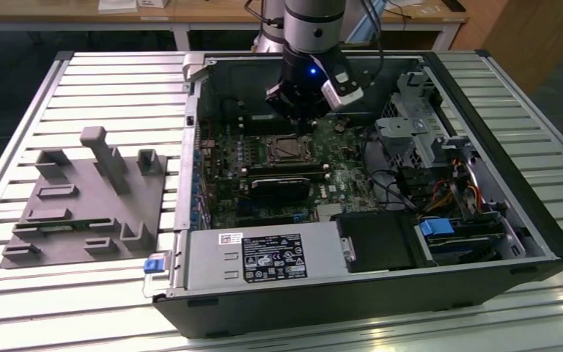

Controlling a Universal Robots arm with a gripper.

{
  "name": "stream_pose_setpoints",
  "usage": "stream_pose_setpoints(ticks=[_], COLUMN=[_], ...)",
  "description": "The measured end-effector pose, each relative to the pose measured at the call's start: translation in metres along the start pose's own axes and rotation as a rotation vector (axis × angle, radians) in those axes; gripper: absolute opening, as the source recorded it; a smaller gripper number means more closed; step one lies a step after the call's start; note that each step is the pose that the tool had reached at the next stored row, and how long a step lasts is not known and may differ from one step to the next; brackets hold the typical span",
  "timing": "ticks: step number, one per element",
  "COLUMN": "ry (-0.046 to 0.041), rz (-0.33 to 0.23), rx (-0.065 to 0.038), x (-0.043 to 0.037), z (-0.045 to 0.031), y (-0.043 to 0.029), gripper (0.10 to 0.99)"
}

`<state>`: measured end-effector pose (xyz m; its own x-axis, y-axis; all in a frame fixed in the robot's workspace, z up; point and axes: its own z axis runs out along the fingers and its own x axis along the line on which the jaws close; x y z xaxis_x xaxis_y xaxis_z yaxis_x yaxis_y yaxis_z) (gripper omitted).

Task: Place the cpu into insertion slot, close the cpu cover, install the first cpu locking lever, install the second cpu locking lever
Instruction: 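Install the second cpu locking lever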

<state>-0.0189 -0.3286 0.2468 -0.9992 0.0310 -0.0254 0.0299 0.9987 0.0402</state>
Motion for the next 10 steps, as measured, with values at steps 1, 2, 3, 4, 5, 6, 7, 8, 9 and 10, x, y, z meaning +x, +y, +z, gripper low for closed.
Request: stream_pose_setpoints(ticks=[1, 2, 3, 4, 5, 6, 7, 8, 9, 10], ry=[0.0003, 0.0004, 0.0006, 0.0006, 0.0005, 0.0006, 0.0008, 0.0007, 0.0007, 0.0007], rz=[0.0, 0.0, 0.0, 0.0, 0.001, 0.0, 0.0, 0.0, 0.0, 0.0], rx=[-0.007, -0.01, -0.014, -0.017, -0.02, -0.02, -0.02, -0.02, -0.02, -0.02], x=[0.0, -0.0001, -0.0001, -0.0002, -0.0003, -0.0004, -0.0004, -0.0005, -0.0005, -0.0006], z=[0.0001, 0.0002, 0.0005, 0.0007, 0.001, 0.001, 0.001, 0.001, 0.0011, 0.0012], y=[-0.0011, -0.0027, -0.0047, -0.007, -0.0095, -0.0118, -0.014, -0.0165, -0.0192, -0.0215], gripper=[0.106, 0.106, 0.106, 0.106, 0.106, 0.106, 0.106, 0.106, 0.106, 0.106])
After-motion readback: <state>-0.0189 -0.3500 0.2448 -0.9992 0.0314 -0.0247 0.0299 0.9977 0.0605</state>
